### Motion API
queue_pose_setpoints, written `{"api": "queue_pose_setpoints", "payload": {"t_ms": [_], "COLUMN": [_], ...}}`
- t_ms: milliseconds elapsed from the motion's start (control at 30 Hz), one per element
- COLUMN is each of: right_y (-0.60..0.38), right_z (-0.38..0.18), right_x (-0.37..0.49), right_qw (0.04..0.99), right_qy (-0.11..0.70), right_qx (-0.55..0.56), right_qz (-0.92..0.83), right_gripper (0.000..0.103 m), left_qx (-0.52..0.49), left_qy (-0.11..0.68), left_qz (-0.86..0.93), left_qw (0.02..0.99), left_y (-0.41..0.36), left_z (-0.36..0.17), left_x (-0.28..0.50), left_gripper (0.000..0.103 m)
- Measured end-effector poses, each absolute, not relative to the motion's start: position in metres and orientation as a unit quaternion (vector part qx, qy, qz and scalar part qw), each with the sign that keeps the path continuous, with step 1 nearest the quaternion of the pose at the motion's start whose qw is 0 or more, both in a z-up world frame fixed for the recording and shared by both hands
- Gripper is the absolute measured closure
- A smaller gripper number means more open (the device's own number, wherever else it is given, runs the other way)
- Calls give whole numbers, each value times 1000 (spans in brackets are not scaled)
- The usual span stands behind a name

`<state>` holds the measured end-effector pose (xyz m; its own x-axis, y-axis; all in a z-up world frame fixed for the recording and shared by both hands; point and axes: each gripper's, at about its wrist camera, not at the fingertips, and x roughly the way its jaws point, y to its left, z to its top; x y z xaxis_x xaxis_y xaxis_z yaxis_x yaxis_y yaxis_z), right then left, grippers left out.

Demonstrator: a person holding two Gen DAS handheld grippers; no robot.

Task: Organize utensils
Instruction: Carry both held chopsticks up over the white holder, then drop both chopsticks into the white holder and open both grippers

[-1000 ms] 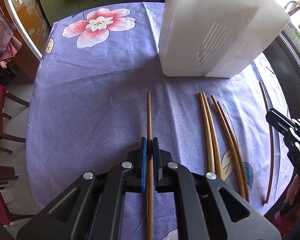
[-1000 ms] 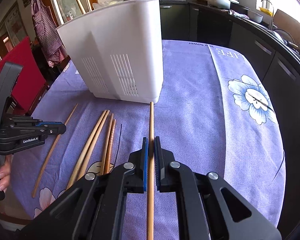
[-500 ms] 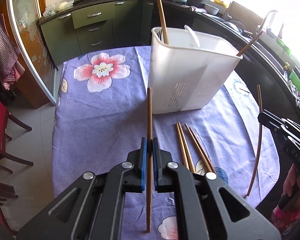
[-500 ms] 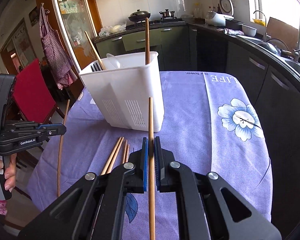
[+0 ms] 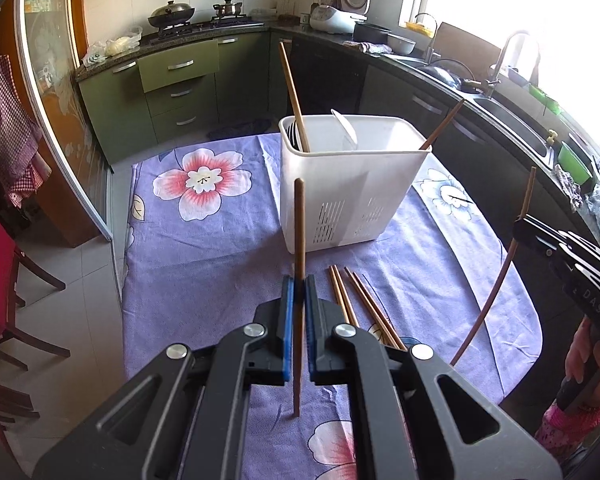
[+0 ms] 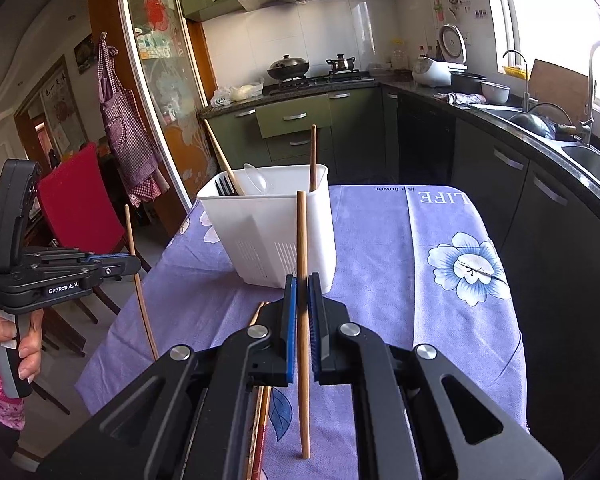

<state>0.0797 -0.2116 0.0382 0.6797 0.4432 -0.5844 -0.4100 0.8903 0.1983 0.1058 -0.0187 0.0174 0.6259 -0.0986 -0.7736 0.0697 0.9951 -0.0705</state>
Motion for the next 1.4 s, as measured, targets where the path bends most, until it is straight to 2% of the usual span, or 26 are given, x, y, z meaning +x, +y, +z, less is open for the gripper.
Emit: {"api": "queue_pose_setpoints", "payload": {"t_ms": [733, 1400], "right_y": [-197, -169], "right_z": [77, 199], "right_x": [86, 122], "right_qw": [921, 932], "right_qy": [292, 212], "right_qx": [18, 28], "right_qz": [259, 292], "right_gripper": [96, 96], "left_qx": [-6, 8], "left_qy": [402, 311], "left_qz": [-62, -83], "left_qw": [913, 947], "left_y": [-23, -43], "left_z": [55, 169], "left_x": [105, 129], "left_gripper": [97, 97]}}
